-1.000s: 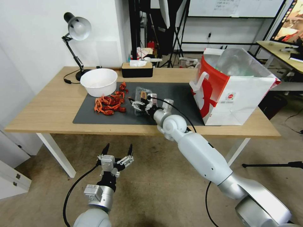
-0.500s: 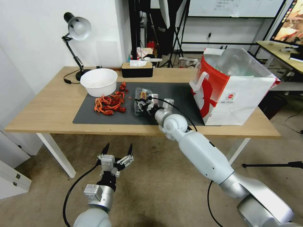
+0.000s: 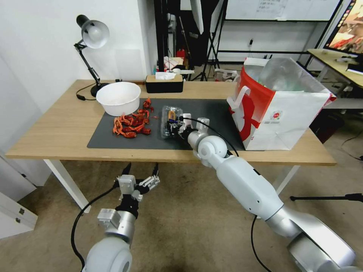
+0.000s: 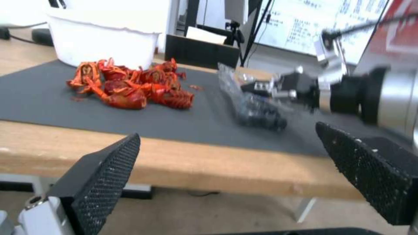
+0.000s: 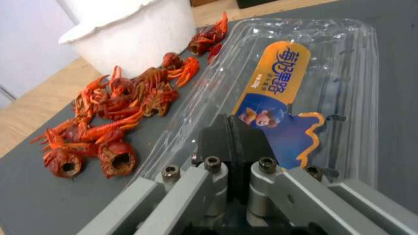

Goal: Close the takeout container lid, then place the container into the takeout bag.

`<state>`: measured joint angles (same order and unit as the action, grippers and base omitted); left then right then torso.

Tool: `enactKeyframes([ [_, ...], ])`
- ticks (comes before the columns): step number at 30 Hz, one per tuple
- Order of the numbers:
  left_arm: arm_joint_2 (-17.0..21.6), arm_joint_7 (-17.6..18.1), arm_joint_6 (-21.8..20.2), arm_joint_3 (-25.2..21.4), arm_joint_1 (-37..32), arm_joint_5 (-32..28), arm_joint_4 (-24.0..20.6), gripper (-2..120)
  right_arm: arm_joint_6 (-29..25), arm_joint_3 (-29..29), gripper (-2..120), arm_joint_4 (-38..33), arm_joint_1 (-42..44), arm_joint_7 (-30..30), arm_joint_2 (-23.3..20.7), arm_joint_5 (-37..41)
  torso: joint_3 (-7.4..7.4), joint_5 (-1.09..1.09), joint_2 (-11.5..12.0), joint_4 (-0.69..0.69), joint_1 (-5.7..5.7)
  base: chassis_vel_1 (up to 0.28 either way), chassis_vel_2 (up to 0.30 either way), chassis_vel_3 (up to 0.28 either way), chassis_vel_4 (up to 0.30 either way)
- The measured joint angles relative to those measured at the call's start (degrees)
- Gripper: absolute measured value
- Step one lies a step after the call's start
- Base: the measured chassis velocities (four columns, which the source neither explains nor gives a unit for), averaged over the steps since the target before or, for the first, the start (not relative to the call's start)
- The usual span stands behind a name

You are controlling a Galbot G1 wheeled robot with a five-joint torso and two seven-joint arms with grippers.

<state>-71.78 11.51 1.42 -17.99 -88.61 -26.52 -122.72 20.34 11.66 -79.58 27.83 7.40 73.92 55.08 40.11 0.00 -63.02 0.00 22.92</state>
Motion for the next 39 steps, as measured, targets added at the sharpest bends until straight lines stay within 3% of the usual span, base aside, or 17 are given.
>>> enactKeyframes([
  [8,4.08,1.73,-1.64,-0.33,8.09,-17.19,0.28,100,0.85,0.17,0,-0.20,-0.08,-0.21,-0.21,-0.08,0.00,-0.01,0.00,0.00,0.00,0.000,0.000,0.000,0.000],
  [9,4.08,1.73,-1.64,-0.33,8.09,-17.19,0.28,100,0.85,0.17,0,-0.20,-0.08,-0.21,-0.21,-0.08,0.00,-0.01,0.00,0.00,0.00,0.000,0.000,0.000,0.000],
  [12,6.22,1.76,-3.26,-0.68,12.07,-26.30,0.73,100,1.19,0.30,0,-0.36,-0.13,-0.19,-0.21,-0.09,0.00,-0.01,0.00,0.00,0.00,0.000,0.000,0.000,0.000],
  [16,7.18,1.98,-4.58,-0.71,14.33,-31.64,0.89,100,1.40,0.31,0,-0.41,-0.15,-0.19,-0.21,-0.08,0.00,0.00,0.00,0.00,0.00,0.000,0.000,0.000,0.000],
  [20,8.54,4.77,-9.99,-0.55,22.14,-47.14,2.51,100,1.73,0.33,0,-0.71,-0.16,-0.32,-0.72,-0.05,0.00,0.00,0.00,0.00,0.01,0.000,0.000,0.000,0.000],
  [26,8.56,4.93,-13.64,-0.36,28.49,-54.56,5.66,100,1.76,0.25,0,-0.88,-0.03,-0.73,-1.09,0.05,0.00,0.00,0.00,0.00,0.00,0.000,0.000,0.000,0.000],
  [29,8.52,3.99,-17.44,0.07,35.28,-60.54,10.07,100,2.02,0.17,0,-1.10,-0.02,-0.89,-1.42,0.16,0.01,0.00,0.00,0.00,0.01,0.000,0.000,0.000,0.000],
  [39,7.34,2.82,-22.51,4.31,46.36,-63.92,21.22,100,2.04,0.12,0,-1.30,0.33,-1.42,-1.65,0.18,0.01,-0.01,0.00,-0.01,0.01,0.000,0.000,0.000,0.000],
])
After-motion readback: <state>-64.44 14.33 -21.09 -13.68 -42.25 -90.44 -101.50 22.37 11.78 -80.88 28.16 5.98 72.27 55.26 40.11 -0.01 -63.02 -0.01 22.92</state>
